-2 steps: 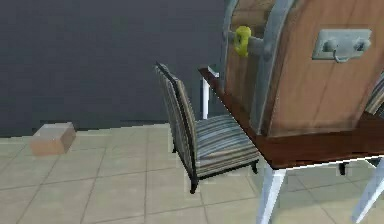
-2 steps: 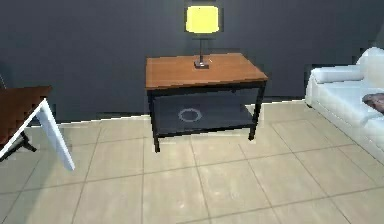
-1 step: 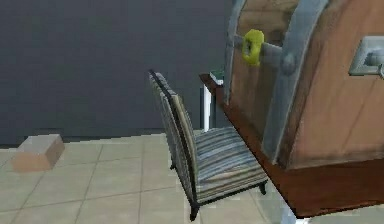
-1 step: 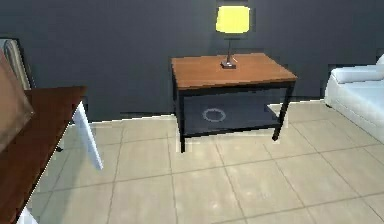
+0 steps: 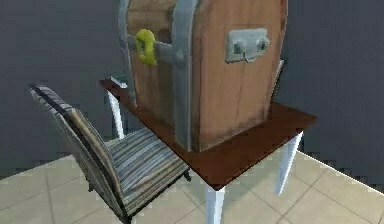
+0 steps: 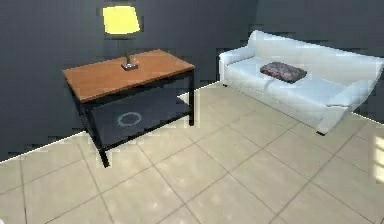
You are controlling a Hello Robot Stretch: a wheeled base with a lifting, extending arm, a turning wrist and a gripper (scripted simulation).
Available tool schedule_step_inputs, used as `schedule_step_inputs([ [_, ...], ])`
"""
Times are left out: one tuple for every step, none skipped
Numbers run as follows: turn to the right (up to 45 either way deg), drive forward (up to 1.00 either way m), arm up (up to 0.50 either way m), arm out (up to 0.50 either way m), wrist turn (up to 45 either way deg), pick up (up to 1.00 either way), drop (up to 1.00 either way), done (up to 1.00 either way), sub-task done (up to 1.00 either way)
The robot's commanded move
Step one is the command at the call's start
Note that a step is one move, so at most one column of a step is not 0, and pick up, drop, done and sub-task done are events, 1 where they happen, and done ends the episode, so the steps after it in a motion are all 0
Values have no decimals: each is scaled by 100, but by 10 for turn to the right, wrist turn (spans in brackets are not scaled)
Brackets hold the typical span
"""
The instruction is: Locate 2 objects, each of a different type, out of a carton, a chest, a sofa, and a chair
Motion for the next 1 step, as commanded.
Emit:
schedule_step_inputs([
  [0, 0, 0, 0, 0, 0, 0, 100, 0],
])
